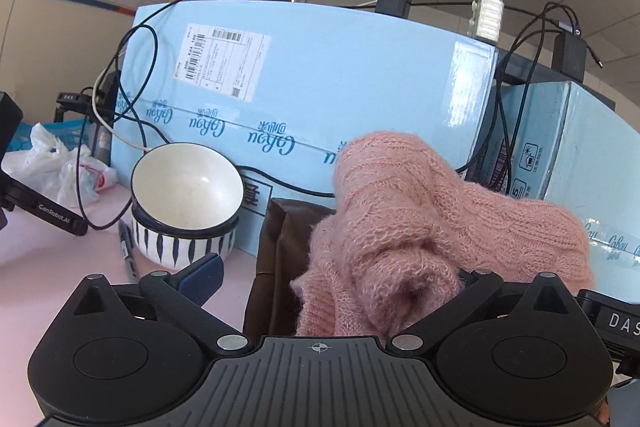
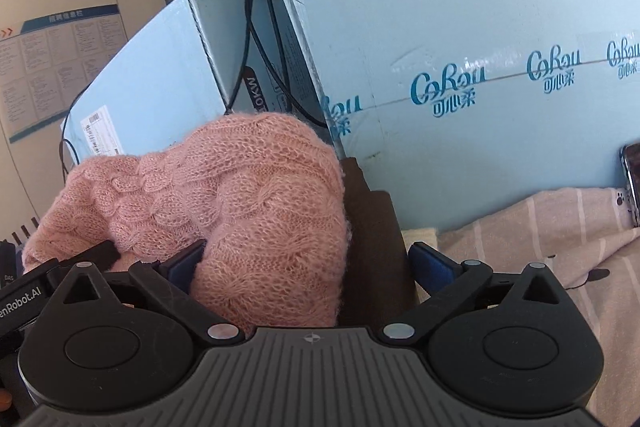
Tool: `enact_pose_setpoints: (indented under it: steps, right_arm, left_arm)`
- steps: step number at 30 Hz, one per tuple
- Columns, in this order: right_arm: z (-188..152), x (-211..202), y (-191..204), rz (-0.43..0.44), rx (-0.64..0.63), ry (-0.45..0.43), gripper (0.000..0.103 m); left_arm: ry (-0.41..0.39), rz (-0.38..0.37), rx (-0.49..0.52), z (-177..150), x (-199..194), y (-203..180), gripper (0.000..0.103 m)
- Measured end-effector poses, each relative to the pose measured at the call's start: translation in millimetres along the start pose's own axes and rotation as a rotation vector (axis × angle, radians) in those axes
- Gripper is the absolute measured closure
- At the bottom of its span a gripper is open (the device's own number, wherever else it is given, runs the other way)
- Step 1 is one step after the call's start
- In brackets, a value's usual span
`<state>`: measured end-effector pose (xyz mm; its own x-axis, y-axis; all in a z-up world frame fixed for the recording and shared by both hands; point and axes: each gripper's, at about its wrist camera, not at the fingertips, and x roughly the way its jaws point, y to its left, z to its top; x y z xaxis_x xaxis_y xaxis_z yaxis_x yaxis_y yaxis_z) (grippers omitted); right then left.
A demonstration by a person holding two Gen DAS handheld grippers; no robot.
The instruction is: Fold clothes
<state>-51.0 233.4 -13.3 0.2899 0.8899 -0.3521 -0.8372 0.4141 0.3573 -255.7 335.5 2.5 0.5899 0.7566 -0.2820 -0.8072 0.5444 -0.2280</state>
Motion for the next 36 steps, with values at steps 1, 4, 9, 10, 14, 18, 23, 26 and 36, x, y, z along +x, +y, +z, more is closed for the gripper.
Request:
enact_pose_setpoints:
  steps: [1,4,9,10,14,18,23,26,36]
  right_arm:
    - [-0.1,2.1,-3.6,0.003,0.018,0.011,0.0]
    - [-2.5,5.5,-8.4,-0.009,0.031,0.01,0.0]
    - [-2.9,10.3,-12.7,-0.022,0.047,0.009,0.0]
    - [-2.8,11.2,-13.6,-0.024,0.05,0.01,0.0]
    - [-3.4,12.3,-15.3,-0.023,0.056,0.003,0.0]
    - [-8.2,7.5,-18.5,0.012,0.059,-0.034,0.0]
    - [-9.7,0.9,-26.5,0.077,0.098,-0.064,0.0]
    - [-6.9,-8.3,-26.9,0.111,0.126,-0.098,0.0]
    - [22.9,-79.8,-5.9,0.134,0.087,-0.277,0.0]
  left_arm:
    - [0.012,0.002,0.007,1.2,6.1,-1.9,0.0]
    - [0.026,0.005,0.057,6.3,20.8,-7.4,0.0]
    - [0.053,-0.023,0.026,8.0,36.2,-8.1,0.0]
    - [0.052,-0.028,0.02,7.4,36.3,-7.3,0.0]
    - [0.021,-0.044,0.006,2.8,29.5,-3.8,0.0]
    - [-0.013,-0.059,0.008,-0.9,21.7,-0.8,0.0]
    - [-0.04,-0.061,-0.005,5.3,2.3,0.6,0.0]
    - [-0.055,-0.046,-0.024,17.4,-22.2,-2.0,0.0]
    - [-0.09,0.076,-0.126,14.9,-105.9,-7.9,0.0]
